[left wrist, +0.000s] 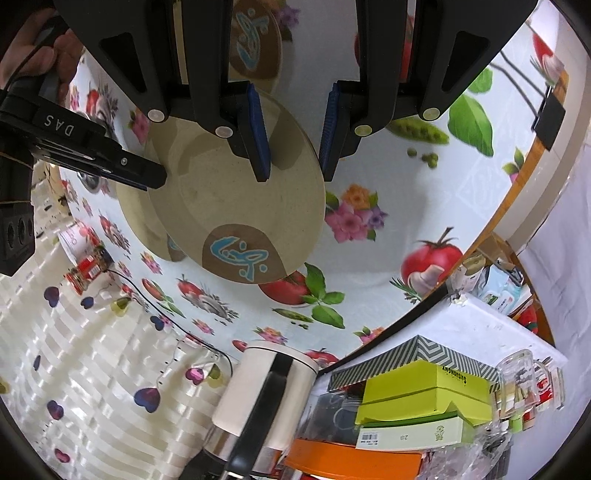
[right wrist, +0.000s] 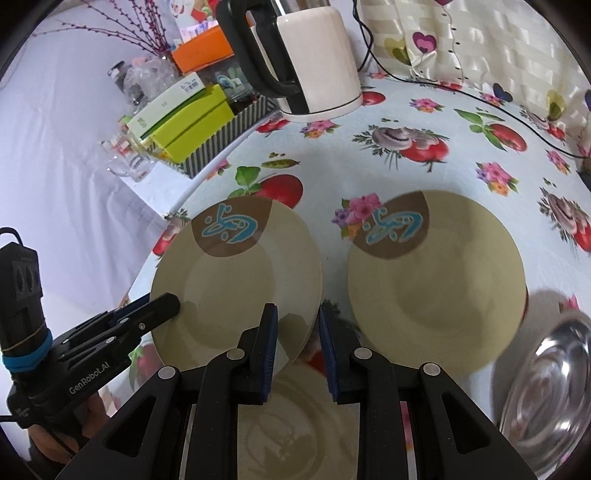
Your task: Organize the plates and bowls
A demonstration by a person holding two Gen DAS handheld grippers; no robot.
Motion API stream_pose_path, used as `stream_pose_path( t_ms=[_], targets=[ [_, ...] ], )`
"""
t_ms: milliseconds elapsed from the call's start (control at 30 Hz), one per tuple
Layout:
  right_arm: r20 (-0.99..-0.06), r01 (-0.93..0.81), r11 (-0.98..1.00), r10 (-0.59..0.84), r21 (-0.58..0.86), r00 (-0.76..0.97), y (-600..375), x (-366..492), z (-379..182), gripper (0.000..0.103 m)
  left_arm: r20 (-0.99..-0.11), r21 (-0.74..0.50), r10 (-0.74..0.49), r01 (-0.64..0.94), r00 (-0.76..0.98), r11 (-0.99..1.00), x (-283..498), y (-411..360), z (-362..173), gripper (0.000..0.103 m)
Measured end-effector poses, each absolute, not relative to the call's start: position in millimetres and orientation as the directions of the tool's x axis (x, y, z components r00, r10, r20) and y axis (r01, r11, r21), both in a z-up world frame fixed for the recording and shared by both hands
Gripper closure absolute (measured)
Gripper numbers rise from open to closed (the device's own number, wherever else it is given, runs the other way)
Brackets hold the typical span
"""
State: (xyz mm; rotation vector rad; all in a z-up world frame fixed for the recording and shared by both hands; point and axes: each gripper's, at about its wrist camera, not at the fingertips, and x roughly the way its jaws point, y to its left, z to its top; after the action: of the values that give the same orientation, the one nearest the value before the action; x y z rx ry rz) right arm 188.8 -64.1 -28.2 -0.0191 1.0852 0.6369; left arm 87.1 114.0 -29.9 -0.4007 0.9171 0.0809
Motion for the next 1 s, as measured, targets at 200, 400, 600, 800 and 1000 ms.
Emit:
stream_pose_path(
  t_ms=[200, 400, 600, 800, 1000],
  targets=[
    [-0.828, -0.483, 0.827, 0.467, 0.286, 0.31, -78, 167, -27, 0.081, -0.79, -0.297, -0.11, -0.219, 0.603, 0.929, 68, 101, -30, 0.075],
    [-0.833, -0.463, 0.836, 0.462, 0.294, 0.305, -92, 145, -31, 0.081, -0.797, -0.286, -0.116, -0.201, 0.593, 0.937, 52, 88, -30, 0.075],
    [-0.835, -0.452, 0.842, 0.457, 0.295, 0.307, -103, 126, -32, 0.081, -0.799, -0.284, -0.125, -0.187, 0.589, 0.94, 37, 78, -31, 0.075],
    [-0.84, -0.445, 0.847, 0.449, 0.291, 0.305, -111, 112, -35, 0.081, -0.805, -0.283, -0.133, -0.177, 0.578, 0.943, 27, 71, -35, 0.075],
    [-0.849, -0.437, 0.852, 0.438, 0.287, 0.296, -116, 103, -40, 0.081, -0.811, -0.28, -0.14, -0.168, 0.567, 0.945, 22, 65, -39, 0.075]
  ],
)
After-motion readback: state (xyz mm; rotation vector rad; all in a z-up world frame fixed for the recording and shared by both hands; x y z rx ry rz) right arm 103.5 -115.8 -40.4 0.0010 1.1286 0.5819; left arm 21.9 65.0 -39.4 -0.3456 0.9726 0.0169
